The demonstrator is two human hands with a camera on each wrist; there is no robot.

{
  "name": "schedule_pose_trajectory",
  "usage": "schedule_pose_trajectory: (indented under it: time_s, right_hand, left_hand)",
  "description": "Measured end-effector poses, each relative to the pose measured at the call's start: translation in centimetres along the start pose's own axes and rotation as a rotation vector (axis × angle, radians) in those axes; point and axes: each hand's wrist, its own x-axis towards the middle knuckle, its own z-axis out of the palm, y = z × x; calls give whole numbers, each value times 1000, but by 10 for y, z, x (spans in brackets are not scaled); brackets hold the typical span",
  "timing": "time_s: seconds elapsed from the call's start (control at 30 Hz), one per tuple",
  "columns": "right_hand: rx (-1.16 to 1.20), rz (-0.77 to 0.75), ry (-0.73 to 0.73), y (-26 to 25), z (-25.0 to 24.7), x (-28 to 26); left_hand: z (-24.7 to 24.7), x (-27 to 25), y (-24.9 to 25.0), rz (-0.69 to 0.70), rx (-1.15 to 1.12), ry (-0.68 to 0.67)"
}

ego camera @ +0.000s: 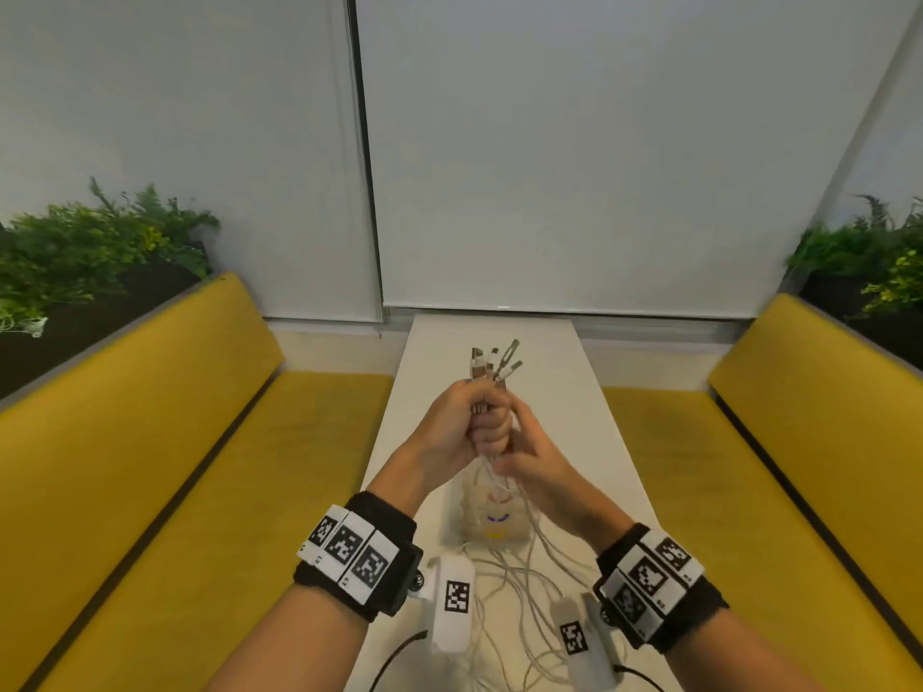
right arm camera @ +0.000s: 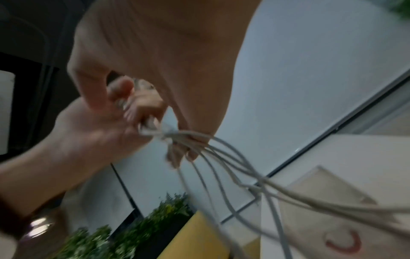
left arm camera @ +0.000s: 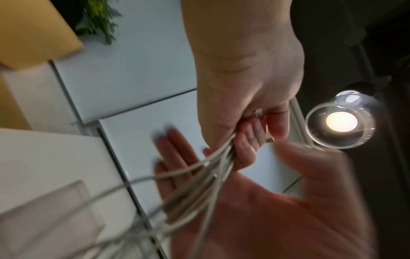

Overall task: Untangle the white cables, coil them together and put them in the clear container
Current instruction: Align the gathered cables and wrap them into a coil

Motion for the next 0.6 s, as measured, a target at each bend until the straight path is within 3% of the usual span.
schedule_pose_trajectory:
  time_s: [0.13, 0.27, 0.37, 0.47, 0.6]
  right_hand:
    - [-191, 12, -26, -2, 19, 1]
    - [-67, 114, -111, 5, 14, -2]
    - [-49, 178, -219, 5, 4, -2]
    - [-149, 228, -252, 7, -8, -3]
    - [-172, 250, -180, 7, -13, -6]
  left_hand:
    - [8, -5, 4, 60, -77, -18]
    - [2, -15, 21, 141, -282, -71]
    - [5, -25, 29, 150, -373, -184]
    - [8, -35, 41, 173, -334, -313]
    - [21, -47, 46, 149, -203, -327]
